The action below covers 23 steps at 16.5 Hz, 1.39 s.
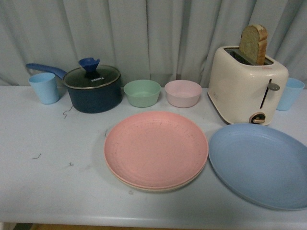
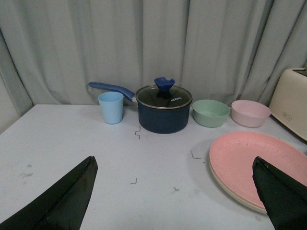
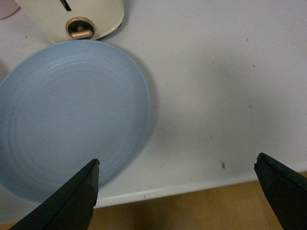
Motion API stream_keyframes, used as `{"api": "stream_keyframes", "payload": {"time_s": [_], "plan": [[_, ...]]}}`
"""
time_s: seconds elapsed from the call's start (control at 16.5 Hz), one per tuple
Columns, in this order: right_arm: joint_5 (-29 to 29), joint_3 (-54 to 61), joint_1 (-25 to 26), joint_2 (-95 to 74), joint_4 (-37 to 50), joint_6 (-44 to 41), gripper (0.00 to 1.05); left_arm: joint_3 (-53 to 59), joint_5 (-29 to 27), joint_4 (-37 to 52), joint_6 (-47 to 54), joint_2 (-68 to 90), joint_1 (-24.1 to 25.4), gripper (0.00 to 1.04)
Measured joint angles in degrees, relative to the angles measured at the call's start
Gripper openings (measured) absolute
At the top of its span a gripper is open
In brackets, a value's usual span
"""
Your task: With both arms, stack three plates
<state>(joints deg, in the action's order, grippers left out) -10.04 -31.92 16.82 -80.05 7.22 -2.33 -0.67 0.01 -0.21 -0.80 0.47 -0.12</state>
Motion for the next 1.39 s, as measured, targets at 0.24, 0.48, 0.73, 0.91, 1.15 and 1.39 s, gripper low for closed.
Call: {"api": "stream_keyframes", "payload": {"time_s": [0.24,0.48,0.73,0.91,1.15,1.39], "plan": [[-0.3,-7.5,-0.8,-14.8,2.3,-0.5,0.98,0.0,0.0,0.0,0.0,0.0,0.0,0.98],[1.8,-16.1,-2.3,-30.0,6.1,0.6,0.98,0.0,0.0,0.0,0.0,0.0,0.0,0.98],[3.2,-19.2,-5.0,-35.7,7.2,1.6,0.98,0.0,0.0,0.0,0.0,0.0,0.0,0.98],[4.9,-20.8,-6.4,-37.8,7.2,2.1,0.92,0.0,0.0,0.0,0.0,0.0,0.0,0.98],[7.9,-22.6,-7.6,-40.8,6.7,2.2,0.46,0.0,0.0,0.0,0.0,0.0,0.0,0.98],[5.1,-17.6,-5.9,-36.0,10.0,4.3,0.03,0.0,0.0,0.0,0.0,0.0,0.0,0.98]]}}
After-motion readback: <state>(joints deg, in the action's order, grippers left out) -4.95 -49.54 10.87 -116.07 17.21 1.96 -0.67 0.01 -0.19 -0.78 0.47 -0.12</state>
